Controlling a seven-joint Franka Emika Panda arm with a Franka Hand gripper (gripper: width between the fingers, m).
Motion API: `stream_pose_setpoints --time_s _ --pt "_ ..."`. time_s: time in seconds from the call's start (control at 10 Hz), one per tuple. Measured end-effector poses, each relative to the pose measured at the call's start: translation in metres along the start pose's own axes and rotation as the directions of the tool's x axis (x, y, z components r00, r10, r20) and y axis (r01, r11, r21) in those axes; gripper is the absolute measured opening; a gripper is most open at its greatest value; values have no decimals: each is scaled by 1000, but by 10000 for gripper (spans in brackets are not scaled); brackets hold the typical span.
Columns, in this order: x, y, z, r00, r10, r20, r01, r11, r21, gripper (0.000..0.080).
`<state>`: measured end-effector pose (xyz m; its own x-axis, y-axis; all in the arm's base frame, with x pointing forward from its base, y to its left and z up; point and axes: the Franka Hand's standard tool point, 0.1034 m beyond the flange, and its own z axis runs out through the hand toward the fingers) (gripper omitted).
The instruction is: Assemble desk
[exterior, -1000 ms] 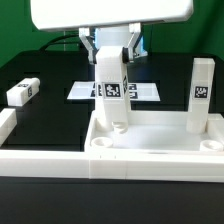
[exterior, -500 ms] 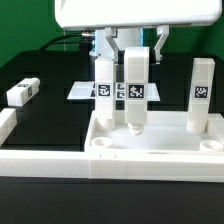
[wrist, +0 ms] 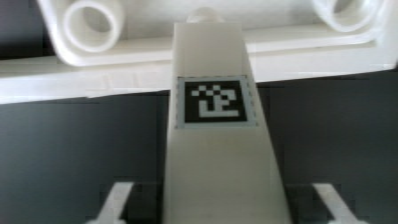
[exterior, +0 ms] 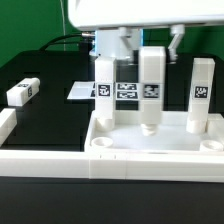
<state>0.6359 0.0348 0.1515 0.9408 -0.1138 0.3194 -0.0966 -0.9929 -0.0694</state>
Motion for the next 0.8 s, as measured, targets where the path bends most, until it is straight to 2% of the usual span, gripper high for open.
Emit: stream_pose_setpoints --time_s 0.1,0.5,0.6,0.8 --pt "-2 -11 1 1000 -8 -2 8 1000 6 290" --pt "1 -7 1 999 -3 -44 3 1000 1 290" --pt "1 -9 0 993 1 -116 -2 1000 -5 290" --pt "-9 -43 1 993 -52 -107 53 999 3 290"
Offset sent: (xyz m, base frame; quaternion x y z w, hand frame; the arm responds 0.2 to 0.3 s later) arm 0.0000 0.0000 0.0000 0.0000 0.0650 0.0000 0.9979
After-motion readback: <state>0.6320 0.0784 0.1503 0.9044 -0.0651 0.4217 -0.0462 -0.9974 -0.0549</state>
